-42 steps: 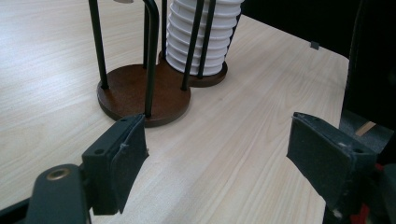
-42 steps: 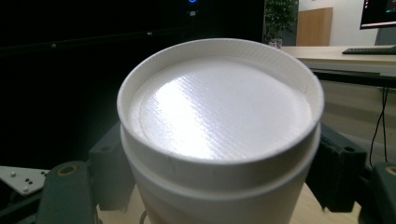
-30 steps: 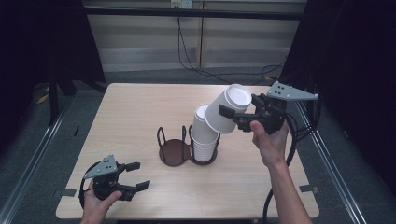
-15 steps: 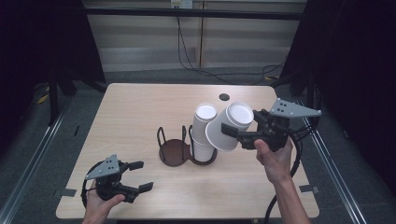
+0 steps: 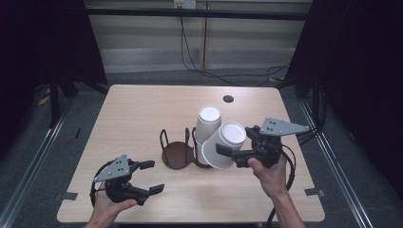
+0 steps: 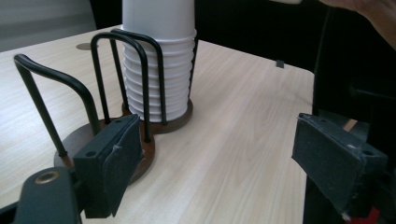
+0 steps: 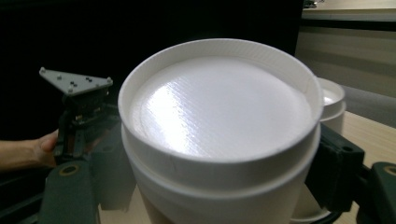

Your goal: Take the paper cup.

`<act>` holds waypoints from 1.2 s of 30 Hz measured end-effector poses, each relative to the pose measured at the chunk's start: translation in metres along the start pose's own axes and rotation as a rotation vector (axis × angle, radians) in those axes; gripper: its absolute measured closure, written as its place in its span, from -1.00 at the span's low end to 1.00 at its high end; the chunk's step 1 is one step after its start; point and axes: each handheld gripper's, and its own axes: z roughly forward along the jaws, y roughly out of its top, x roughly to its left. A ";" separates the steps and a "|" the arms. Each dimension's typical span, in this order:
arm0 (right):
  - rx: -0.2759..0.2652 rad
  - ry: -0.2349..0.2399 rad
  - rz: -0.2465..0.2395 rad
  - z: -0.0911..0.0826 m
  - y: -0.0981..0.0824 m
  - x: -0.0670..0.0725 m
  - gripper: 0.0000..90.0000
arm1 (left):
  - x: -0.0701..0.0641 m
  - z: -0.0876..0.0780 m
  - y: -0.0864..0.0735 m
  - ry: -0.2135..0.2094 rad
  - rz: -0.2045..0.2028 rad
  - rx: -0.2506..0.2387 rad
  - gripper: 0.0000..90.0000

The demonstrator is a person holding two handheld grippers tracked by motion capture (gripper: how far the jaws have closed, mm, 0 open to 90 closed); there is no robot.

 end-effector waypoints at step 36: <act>0.153 0.200 0.023 0.083 -0.047 0.030 -0.49 | -0.016 0.046 -0.002 -0.065 0.037 -0.012 -0.67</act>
